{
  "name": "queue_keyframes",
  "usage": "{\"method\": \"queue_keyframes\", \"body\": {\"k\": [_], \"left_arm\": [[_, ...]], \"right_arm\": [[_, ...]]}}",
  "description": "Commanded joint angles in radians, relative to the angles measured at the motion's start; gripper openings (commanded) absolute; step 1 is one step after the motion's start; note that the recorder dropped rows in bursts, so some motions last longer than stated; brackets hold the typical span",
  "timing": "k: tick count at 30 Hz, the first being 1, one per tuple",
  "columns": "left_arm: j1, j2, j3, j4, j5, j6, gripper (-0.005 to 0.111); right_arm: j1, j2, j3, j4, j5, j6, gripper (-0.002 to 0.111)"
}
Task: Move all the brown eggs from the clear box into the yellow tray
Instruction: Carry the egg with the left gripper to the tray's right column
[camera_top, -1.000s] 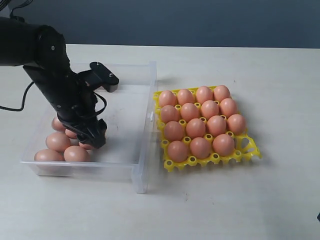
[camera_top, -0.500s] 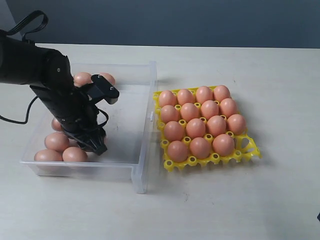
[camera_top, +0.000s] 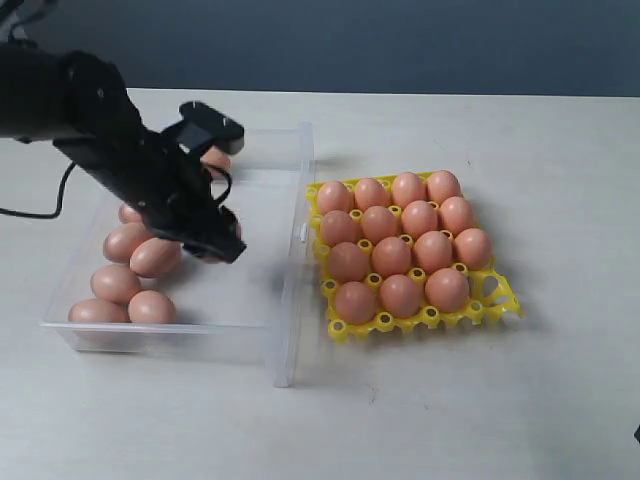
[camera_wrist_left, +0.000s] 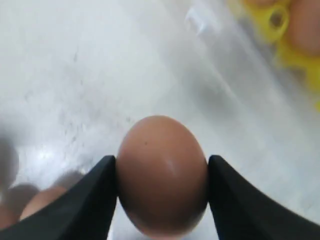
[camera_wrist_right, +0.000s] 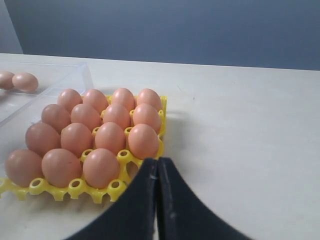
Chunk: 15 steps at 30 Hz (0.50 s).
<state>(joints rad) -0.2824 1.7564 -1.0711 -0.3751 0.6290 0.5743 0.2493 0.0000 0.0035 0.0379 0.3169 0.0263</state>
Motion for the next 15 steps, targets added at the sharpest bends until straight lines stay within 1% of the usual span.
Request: {"method": "queue_keyframes", "body": {"k": [1,2,4,5,6,7,8,9,10,11,12,13,14,15], "left_arm": [[-0.011,-0.065,-0.055,-0.316,-0.024,0.221,0.001],[-0.022,-0.069,-0.062,-0.457,-0.024,0.353,0.001],[-0.04,-0.071,-0.068,-0.687,-0.018,0.531,0.001],[-0.06,-0.071,-0.068,-0.814,-0.017,0.659,0.001],[-0.08,-0.067,-0.068,-0.926,-0.011,0.738,0.001],[-0.097,-0.062,-0.068,-1.001,-0.011,0.817,0.001],[-0.128,-0.05,-0.068,-1.098,-0.001,0.923,0.001],[-0.148,-0.038,-0.068,-1.164,-0.001,0.989,0.001],[-0.189,-0.011,-0.068,-1.292,0.003,1.108,0.001],[-0.22,0.014,-0.068,-1.369,0.005,1.206,0.001],[-0.259,0.046,-0.075,-1.369,0.014,1.289,0.001],[-0.278,0.067,-0.081,-1.369,0.026,1.303,0.001],[-0.311,0.11,-0.099,-1.369,0.054,1.303,0.001],[-0.326,0.127,-0.108,-1.369,0.059,1.303,0.001]], "right_arm": [[0.001,0.0,-0.003,-0.002,-0.012,0.0,0.001],[0.001,0.0,-0.003,-0.002,-0.012,0.0,0.001],[0.001,0.0,-0.003,-0.002,-0.012,0.0,0.001],[0.001,0.0,-0.003,-0.002,-0.012,0.0,0.001],[0.001,0.0,-0.003,-0.002,-0.012,0.0,0.001],[0.001,0.0,-0.003,-0.002,-0.012,0.0,0.001],[0.001,0.0,-0.003,-0.002,-0.012,0.0,0.001],[0.001,0.0,-0.003,-0.002,-0.012,0.0,0.001],[0.001,0.0,-0.003,-0.002,-0.012,0.0,0.001],[0.001,0.0,-0.003,-0.002,-0.012,0.0,0.001],[0.001,0.0,-0.003,-0.002,-0.012,0.0,0.001],[0.001,0.0,-0.003,-0.002,-0.012,0.0,0.001],[0.001,0.0,-0.003,-0.002,-0.012,0.0,0.001],[0.001,0.0,-0.003,-0.002,-0.012,0.0,0.001]]}}
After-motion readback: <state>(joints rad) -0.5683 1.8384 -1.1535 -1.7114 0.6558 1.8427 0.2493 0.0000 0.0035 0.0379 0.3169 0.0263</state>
